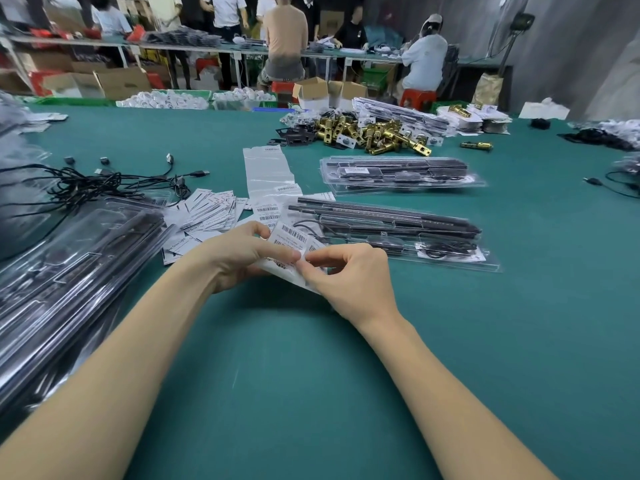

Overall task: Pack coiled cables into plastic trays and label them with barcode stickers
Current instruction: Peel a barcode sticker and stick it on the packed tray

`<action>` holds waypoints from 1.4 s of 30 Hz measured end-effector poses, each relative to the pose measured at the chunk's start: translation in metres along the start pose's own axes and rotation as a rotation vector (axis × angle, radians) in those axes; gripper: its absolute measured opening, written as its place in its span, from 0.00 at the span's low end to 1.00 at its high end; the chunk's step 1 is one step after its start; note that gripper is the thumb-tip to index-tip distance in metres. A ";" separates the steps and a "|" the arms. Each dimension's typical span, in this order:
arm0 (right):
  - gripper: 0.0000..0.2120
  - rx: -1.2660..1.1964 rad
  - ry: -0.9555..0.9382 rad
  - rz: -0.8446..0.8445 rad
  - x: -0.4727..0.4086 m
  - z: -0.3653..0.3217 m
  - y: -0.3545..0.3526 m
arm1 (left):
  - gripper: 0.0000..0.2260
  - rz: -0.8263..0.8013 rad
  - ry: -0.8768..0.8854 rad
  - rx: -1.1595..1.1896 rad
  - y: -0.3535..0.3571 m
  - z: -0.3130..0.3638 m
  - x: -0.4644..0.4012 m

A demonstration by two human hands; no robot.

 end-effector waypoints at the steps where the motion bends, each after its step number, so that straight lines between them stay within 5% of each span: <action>1: 0.06 0.019 -0.013 0.007 0.000 -0.002 0.000 | 0.27 0.001 0.002 0.005 0.000 0.000 0.000; 23: 0.05 0.229 -0.172 0.047 0.003 -0.019 -0.005 | 0.23 0.003 0.054 0.082 0.001 0.003 0.000; 37: 0.04 0.041 -0.187 -0.020 0.003 -0.015 0.000 | 0.22 -0.052 0.083 0.120 -0.002 0.010 0.002; 42: 0.08 -0.161 0.030 -0.022 0.000 0.002 0.005 | 0.28 -0.099 0.100 0.143 0.001 0.010 0.005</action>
Point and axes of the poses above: each hand's wrist, its own x-axis away from the middle knuckle, its own y-axis out of the palm, z = x × y, the point moved 9 cm from there along -x, towards the middle knuckle, and after that the axes turned 3 degrees about x, right-handed, at the moved point
